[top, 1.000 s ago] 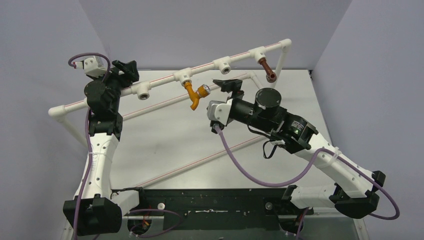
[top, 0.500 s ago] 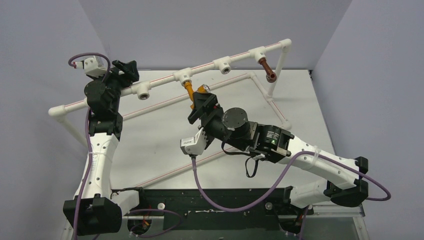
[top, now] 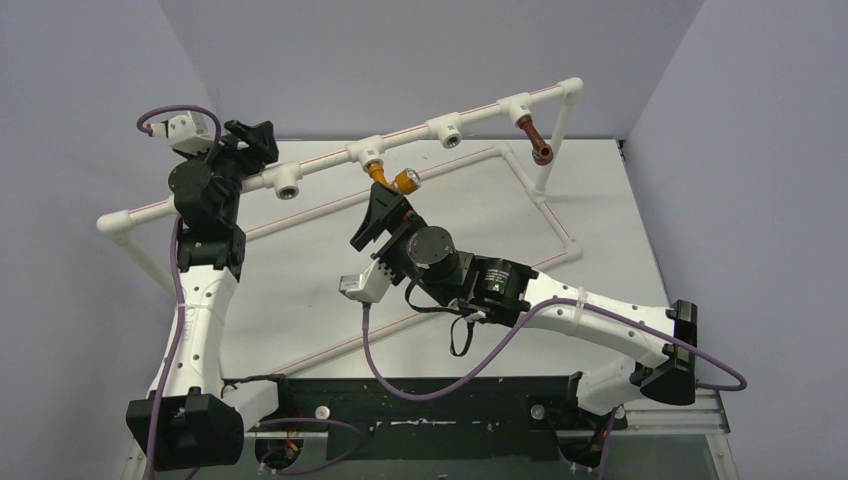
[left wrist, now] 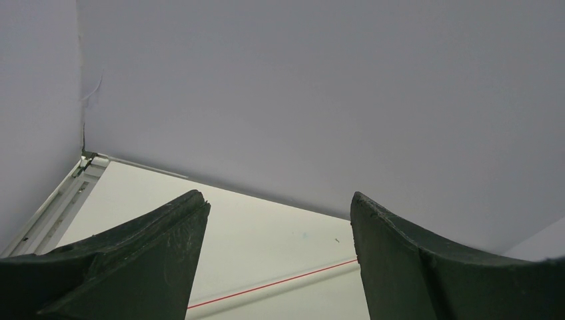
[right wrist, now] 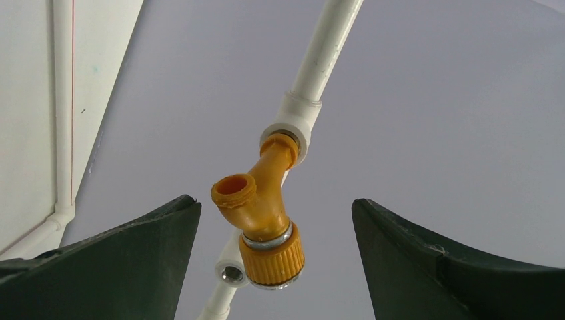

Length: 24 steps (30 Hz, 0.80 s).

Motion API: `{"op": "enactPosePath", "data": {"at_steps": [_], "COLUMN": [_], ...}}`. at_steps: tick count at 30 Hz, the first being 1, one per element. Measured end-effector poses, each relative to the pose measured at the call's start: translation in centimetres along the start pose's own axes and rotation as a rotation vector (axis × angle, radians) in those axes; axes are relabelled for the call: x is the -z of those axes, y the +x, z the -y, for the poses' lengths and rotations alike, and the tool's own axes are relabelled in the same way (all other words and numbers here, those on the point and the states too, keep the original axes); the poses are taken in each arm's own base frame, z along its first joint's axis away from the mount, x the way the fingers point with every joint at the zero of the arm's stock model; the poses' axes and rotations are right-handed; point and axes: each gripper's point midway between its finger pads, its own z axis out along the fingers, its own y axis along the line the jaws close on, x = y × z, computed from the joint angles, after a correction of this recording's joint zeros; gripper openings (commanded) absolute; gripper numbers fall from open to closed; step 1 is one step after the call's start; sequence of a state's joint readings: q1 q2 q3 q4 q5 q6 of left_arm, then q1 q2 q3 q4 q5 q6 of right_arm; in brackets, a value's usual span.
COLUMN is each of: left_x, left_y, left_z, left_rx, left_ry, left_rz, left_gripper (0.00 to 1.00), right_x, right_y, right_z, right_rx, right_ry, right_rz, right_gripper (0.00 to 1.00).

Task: Install the water faucets

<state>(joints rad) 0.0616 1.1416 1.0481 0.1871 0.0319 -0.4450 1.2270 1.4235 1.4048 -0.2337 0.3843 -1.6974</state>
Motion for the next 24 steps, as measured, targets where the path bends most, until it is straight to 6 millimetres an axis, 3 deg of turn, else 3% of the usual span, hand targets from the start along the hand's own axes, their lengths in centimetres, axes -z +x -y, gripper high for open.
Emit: {"op": "enactPosePath", "data": {"at_steps": [5, 11, 16, 20, 24], "left_x": [0.0, 0.0, 0.0, 0.0, -0.1], "left_y": [0.0, 0.0, 0.0, 0.0, 0.0], "left_z": [0.0, 0.0, 0.1, 0.1, 0.0], "left_rx": [0.000, 0.000, 0.000, 0.000, -0.004], "left_ry": [0.000, 0.001, 0.003, 0.003, 0.004], "left_rz": [0.000, 0.000, -0.001, -0.001, -0.002], "left_gripper": [0.76, 0.76, 0.76, 0.76, 0.76], "right_x": [-1.4, -2.5, -2.5, -2.7, -2.8], "right_y": [0.6, 1.2, 1.7, 1.9, 2.0], "right_z": [-0.8, -1.5, -1.0, -1.1, -1.2], "right_rx": [-0.006, -0.036, -0.104, -0.170, -0.230], "right_ry": [-0.012, -0.019, 0.020, 0.042, 0.071], "right_rz": [-0.033, -0.061, -0.089, -0.114, -0.129], "right_gripper": [0.82, 0.68, 0.47, 0.17, 0.00]}}
